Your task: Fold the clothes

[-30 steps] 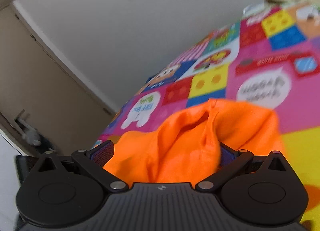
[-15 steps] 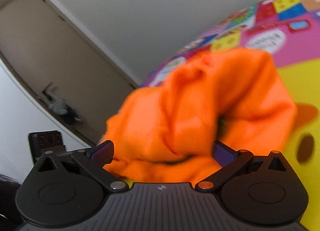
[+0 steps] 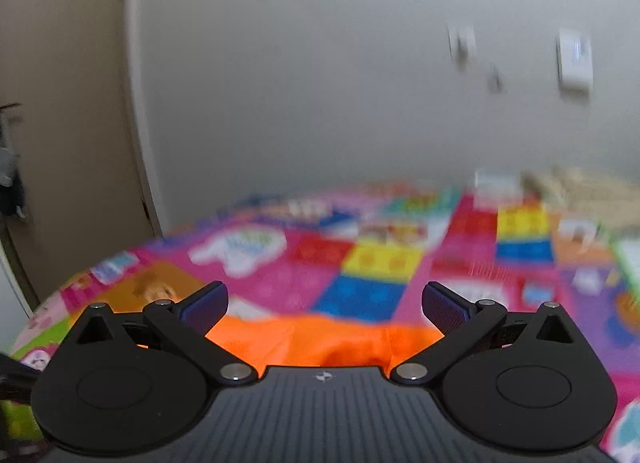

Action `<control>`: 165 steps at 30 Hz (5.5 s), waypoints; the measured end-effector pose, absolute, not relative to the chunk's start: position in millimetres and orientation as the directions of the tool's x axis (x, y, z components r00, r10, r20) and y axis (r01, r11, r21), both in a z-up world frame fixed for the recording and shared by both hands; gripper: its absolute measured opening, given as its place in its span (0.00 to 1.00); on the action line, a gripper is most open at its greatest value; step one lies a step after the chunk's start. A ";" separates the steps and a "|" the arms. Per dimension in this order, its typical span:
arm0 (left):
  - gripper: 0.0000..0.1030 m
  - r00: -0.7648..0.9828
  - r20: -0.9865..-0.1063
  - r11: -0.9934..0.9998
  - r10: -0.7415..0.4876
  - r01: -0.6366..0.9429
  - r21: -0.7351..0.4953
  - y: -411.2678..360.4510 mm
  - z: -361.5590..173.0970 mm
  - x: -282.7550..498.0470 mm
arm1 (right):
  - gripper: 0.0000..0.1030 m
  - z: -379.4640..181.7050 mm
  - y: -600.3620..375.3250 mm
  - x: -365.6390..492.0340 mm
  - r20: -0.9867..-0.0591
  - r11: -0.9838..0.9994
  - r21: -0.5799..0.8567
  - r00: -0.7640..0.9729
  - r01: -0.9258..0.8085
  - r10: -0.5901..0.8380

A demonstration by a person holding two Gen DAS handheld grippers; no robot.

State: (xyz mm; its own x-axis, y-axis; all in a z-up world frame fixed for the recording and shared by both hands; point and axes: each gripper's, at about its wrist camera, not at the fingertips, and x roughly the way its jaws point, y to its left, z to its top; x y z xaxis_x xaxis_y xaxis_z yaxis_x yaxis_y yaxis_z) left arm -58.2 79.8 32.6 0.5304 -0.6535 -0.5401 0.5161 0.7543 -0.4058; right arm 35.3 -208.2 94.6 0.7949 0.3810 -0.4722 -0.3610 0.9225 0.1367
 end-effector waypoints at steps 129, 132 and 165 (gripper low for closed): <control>0.99 0.754 -0.451 0.854 -0.477 0.278 -0.439 117.8 -0.2 -56.2 | 1.00 27.2 -181.7 -40.2 -0.606 0.921 0.090 0.712 -0.380 0.353; 0.99 0.754 -0.451 0.855 -0.477 0.278 -0.438 117.8 -0.2 -56.2 | 1.00 27.3 -182.1 -40.3 -0.606 0.921 0.091 0.712 -0.380 0.354; 0.80 0.750 -0.411 0.762 -0.518 0.186 -0.621 152.4 29.0 -59.8 | 1.00 34.8 -47.2 -95.2 -0.591 0.593 -0.260 0.611 -0.762 0.527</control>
State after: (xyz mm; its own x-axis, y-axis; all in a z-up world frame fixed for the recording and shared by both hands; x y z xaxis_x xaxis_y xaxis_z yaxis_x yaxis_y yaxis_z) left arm -59.8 152.4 29.0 0.7501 -0.5180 -0.4111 0.1857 0.7617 -0.6208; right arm -95.2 -47.2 34.8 0.6113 0.5269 -0.5905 -0.7622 0.5929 -0.2599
